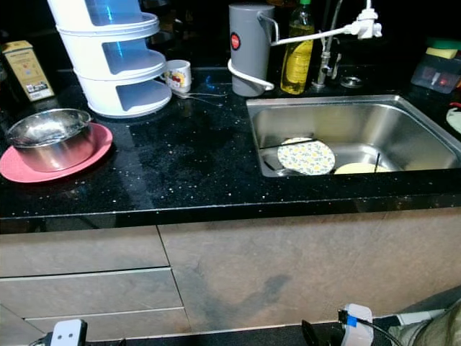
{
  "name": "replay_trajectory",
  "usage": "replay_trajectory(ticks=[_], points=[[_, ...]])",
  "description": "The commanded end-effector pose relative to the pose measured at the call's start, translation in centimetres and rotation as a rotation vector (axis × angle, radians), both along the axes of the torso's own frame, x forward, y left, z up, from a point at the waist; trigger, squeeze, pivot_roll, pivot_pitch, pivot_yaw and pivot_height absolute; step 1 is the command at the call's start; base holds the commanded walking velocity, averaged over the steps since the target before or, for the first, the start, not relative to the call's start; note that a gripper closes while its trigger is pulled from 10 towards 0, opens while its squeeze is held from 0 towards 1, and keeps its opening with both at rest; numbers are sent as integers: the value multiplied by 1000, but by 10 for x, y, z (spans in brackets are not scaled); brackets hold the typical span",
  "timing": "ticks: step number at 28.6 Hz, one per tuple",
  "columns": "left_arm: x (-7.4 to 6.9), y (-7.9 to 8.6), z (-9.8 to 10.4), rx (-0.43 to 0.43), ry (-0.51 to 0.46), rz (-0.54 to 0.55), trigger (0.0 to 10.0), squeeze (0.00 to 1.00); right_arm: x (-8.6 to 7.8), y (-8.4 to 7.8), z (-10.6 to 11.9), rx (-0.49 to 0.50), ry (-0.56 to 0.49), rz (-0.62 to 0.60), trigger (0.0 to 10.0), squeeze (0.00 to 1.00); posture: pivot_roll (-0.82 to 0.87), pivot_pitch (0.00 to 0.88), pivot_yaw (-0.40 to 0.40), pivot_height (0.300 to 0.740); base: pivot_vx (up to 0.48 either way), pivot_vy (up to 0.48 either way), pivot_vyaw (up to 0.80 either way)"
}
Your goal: Kitchen organization
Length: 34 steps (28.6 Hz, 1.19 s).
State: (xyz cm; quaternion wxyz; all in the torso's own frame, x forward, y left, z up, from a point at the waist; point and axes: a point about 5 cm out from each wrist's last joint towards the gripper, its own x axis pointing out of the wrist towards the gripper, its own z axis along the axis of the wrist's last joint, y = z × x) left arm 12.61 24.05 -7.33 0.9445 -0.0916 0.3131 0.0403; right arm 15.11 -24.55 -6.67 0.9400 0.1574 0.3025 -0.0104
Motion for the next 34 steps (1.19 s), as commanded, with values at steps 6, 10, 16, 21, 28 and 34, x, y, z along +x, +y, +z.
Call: replay_trajectory(ticks=[6, 10, 16, 21, 28, 34], points=[[0, 5, -1, 9, 24, 4, 10000, 0, 3, 5, -2, 7, 13, 11, 10000, 0, 43, 0, -8, 740, 0, 0, 0], [2, 5, 0, 9, 25, 6, 10000, 0, 4, 6, -1, 8, 13, 13, 10000, 0, 45, 0, -9, 740, 0, 0, 0], [3, 6, 0, 10, 25, 10, 10000, 0, 6, 7, -1, 9, 11, 13, 10000, 0, 43, 0, -8, 740, 0, 0, 0], [3, 7, 0, 10, 26, 9, 10000, 0, 6, 7, -1, 10, 10, 12, 10000, 0, 44, 0, -6, 740, 0, 0, 0], [2, 7, 0, 10, 27, 8, 10000, 0, 5, 7, -1, 12, 9, 12, 10000, 0, 45, 0, -7, 740, 0, 0, 0], [2, 7, 0, 10, 27, 9, 10000, 0, 5, 8, -1, 13, 8, 12, 10000, 0, 46, 0, -7, 740, 0, 0, 0]])
